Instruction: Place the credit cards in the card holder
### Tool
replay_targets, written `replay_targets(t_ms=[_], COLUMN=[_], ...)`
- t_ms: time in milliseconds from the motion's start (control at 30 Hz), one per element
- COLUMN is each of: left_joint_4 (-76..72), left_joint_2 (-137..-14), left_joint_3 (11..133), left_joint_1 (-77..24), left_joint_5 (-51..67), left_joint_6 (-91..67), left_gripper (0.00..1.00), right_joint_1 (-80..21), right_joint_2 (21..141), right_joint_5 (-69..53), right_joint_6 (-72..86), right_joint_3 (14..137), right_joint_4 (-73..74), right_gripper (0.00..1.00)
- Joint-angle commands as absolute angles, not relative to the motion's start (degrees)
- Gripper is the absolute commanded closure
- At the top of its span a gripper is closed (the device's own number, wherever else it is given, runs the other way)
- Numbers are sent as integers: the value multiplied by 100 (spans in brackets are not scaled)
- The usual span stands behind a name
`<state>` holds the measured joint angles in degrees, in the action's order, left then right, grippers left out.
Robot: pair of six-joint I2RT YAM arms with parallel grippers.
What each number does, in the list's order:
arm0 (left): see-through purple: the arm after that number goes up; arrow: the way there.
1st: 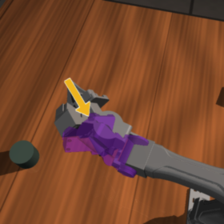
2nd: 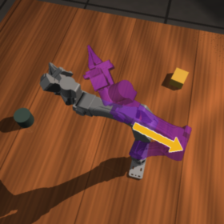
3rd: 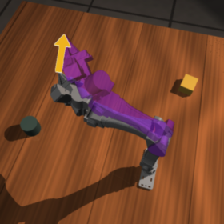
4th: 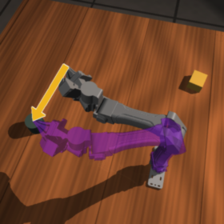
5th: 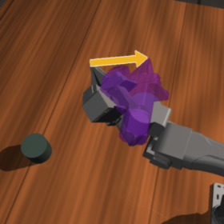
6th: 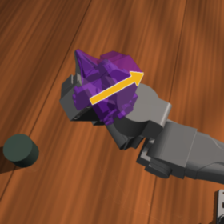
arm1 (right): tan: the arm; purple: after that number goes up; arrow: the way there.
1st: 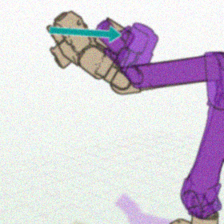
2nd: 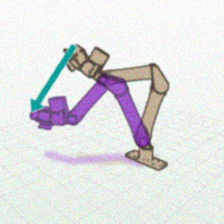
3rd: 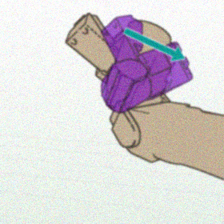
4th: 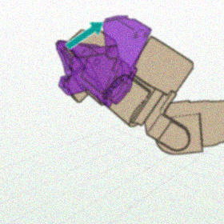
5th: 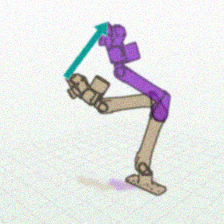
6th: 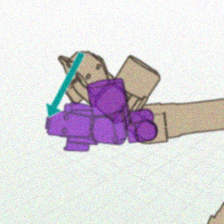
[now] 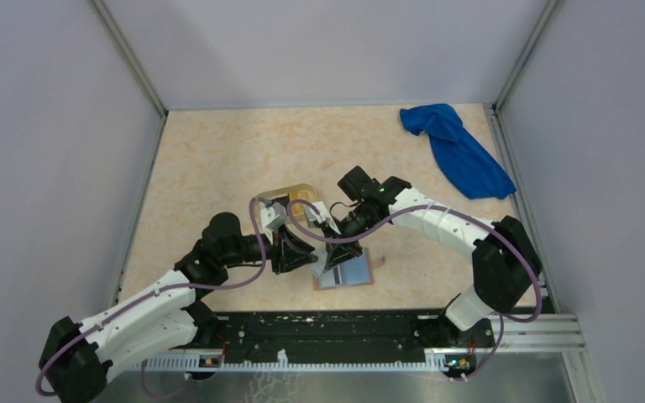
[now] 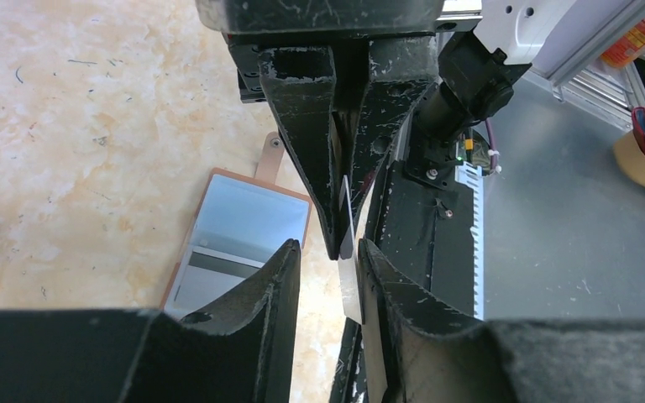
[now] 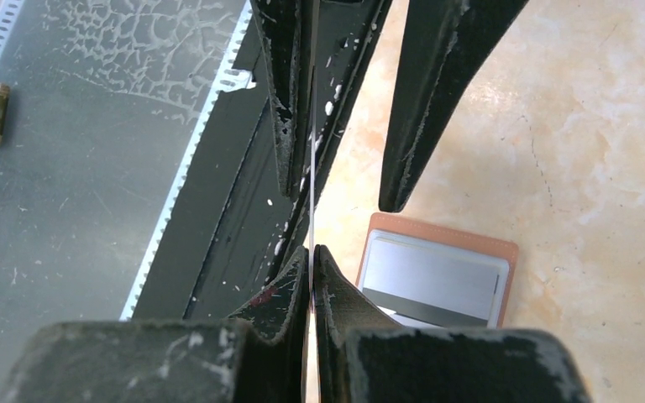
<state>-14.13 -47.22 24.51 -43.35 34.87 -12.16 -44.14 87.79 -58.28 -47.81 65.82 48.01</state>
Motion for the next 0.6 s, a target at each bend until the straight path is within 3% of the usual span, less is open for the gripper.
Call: replay_targets(t_ms=[0, 167, 200, 267, 300, 433, 500, 567], left_joint_4=[-1494, -1486, -1478, -1487, -1479, -1605, -1982, -2690], left_joint_2=[-4686, -4791, -4795, -4799, -4800, -4787, -4824, -4921], left_joint_3=[2391, 2399, 2392, 2393, 2384, 2170, 1858, 1408], left_joint_1=[-4315, -4315, -4315, -4315, -4315, -4315, -4315, -4315], left_joint_5=[3670, 3744, 3752, 3799, 3756, 3460, 3251, 2989], left_joint_6=[-1152, -1097, -1091, -1078, -1099, -1294, -1691, -2256], left_gripper=[64, 71, 77, 100, 100, 100, 100, 100], right_joint_1=[-4463, -4465, -4465, -4465, -4458, -4113, -3567, -2914], right_joint_2=[8666, 8666, 8661, 8661, 8665, 8541, 8367, 8176], right_joint_5=[-5913, -5851, -5827, -5787, -5772, -5535, -5545, -5536], right_joint_6=[-4922, -4930, -4943, -4948, -4944, -4762, -4576, -4367], right_joint_3=[6877, 6883, 6888, 6897, 6908, 7035, 6966, 6783], right_joint_4=[4860, 4890, 4895, 4904, 4909, 4990, 4896, 4633], right_gripper=[100, 100, 100, 100, 100, 54, 39, 34])
